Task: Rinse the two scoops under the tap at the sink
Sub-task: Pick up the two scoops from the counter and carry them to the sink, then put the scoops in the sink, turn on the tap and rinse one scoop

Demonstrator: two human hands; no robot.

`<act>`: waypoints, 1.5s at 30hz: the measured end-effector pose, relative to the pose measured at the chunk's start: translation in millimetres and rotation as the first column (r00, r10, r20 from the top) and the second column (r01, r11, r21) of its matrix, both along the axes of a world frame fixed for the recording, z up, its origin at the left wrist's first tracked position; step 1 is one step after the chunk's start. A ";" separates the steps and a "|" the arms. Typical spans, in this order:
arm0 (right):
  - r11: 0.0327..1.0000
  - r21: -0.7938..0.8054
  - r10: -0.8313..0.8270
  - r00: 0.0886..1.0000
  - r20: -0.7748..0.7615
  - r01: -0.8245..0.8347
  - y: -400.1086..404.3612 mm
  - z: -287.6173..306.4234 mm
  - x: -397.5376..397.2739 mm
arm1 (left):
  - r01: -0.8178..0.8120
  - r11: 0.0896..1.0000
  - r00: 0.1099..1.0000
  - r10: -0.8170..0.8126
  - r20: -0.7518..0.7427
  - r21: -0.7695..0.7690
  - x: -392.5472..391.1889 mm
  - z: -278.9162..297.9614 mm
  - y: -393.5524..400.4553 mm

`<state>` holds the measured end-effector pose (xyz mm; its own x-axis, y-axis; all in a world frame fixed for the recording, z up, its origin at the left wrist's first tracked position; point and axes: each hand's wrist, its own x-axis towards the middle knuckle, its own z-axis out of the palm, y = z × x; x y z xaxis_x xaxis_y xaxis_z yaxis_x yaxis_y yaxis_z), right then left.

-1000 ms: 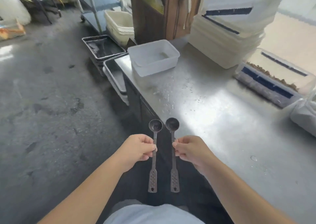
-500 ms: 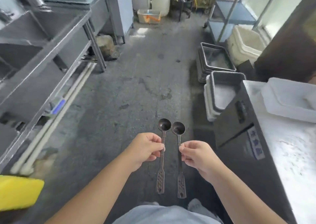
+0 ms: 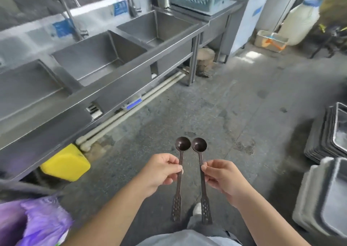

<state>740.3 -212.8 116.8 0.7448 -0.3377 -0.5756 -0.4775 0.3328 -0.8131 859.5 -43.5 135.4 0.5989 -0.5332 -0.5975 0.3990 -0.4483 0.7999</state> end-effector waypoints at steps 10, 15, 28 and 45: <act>0.975 0.027 0.219 0.975 0.037 -0.220 -119.5 18.9 185.4 | -0.297 0.953 0.955 0.297 -0.011 -0.059 121.1 19.6 -86.1; 0.931 -0.002 0.364 0.930 0.051 -0.365 -139.7 18.9 294.4 | -0.418 0.903 0.908 0.417 -0.033 -0.098 211.5 11.9 -108.9; 0.831 -0.031 0.556 0.829 0.062 -0.555 -144.5 32.1 597.1 | -0.599 0.793 0.800 0.599 -0.038 -0.110 488.2 21.3 -101.8; 0.608 0.058 0.794 0.607 -0.034 -0.792 -95.8 -47.8 970.8 | -0.919 0.389 0.386 0.921 -0.059 0.060 776.4 -51.2 -62.9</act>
